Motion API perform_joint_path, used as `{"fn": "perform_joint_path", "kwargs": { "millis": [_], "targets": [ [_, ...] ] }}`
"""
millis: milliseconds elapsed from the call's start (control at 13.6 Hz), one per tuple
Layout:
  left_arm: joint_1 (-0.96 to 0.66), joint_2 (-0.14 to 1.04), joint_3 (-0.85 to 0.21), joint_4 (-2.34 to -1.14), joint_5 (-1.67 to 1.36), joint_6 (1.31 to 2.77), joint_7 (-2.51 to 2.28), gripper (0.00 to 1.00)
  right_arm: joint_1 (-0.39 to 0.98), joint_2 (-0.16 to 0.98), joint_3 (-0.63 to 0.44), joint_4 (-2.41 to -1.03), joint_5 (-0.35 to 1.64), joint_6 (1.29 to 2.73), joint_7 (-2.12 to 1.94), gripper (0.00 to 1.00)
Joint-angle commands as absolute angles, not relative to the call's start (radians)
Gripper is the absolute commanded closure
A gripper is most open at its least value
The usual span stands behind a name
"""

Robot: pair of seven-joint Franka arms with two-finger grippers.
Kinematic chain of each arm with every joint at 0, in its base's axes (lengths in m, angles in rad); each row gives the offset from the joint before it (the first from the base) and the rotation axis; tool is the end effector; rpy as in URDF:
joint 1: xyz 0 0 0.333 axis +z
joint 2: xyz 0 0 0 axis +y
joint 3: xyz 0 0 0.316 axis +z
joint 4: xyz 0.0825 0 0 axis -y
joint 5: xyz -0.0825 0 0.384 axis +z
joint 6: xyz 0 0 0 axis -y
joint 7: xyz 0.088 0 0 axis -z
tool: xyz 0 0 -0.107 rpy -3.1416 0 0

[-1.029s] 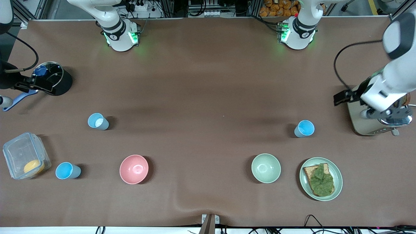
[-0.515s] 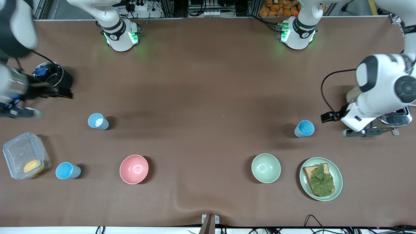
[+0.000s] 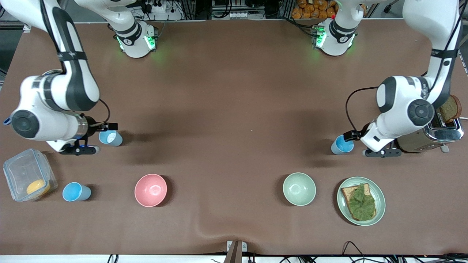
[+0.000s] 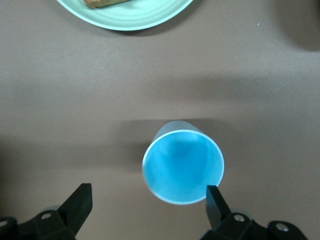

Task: Stack blue cups with both arms
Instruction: 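Lower the right gripper to one blue cup while the left gripper reaches another, then close both grippers on the blue cups and lift them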

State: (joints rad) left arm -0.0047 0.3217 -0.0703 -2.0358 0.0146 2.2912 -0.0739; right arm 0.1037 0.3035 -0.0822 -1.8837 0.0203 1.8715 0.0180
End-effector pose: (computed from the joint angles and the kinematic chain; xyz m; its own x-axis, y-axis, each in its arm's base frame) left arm 0.5870 -0.0428 0.2809 0.9978 -0.0084 -0.0660 -0.0080 -0.9999 0.0070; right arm 0.5844 0.0161 0.3267 0.9510 -0.0076 -0.3092 -0.0036 -0.9999 0.0135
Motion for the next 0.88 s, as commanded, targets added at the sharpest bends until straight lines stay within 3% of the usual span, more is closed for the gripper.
{"fn": "perform_joint_path", "kwargs": {
  "millis": [0, 294, 368, 441, 588, 662, 809],
  "targets": [
    [0.009, 0.322, -0.078, -2.121, 0.034, 2.432, -0.063, 0.00, 0.109, 0.288, -0.084, -1.945, 0.011, 1.939, 0.017, 0.00],
    [0.008, 0.353, -0.077, -2.154, 0.035, 2.525, -0.061, 0.00, 0.100, 0.354, -0.086, -1.941, -0.002, 1.986, 0.009, 0.00],
    [0.008, 0.353, -0.078, -2.155, 0.035, 2.525, -0.063, 0.12, 0.097, 0.371, -0.086, -1.940, -0.002, 2.008, 0.006, 0.00],
    [0.006, 0.353, -0.078, -2.155, 0.035, 2.525, -0.063, 0.32, 0.100, 0.392, -0.086, -1.940, -0.002, 2.028, 0.005, 0.00],
    [0.008, 0.351, -0.078, -2.154, 0.035, 2.523, -0.063, 0.84, 0.095, 0.400, -0.086, -1.933, -0.002, 2.036, 0.003, 0.00],
    [0.008, 0.350, -0.078, -2.152, 0.035, 2.523, -0.061, 1.00, 0.095, 0.408, -0.086, -1.928, -0.002, 2.034, 0.003, 0.00],
    [0.008, 0.341, -0.078, -2.145, 0.035, 2.523, -0.060, 1.00, 0.095, 0.428, -0.086, -1.925, -0.003, 2.037, 0.003, 0.00]
  ]
}}
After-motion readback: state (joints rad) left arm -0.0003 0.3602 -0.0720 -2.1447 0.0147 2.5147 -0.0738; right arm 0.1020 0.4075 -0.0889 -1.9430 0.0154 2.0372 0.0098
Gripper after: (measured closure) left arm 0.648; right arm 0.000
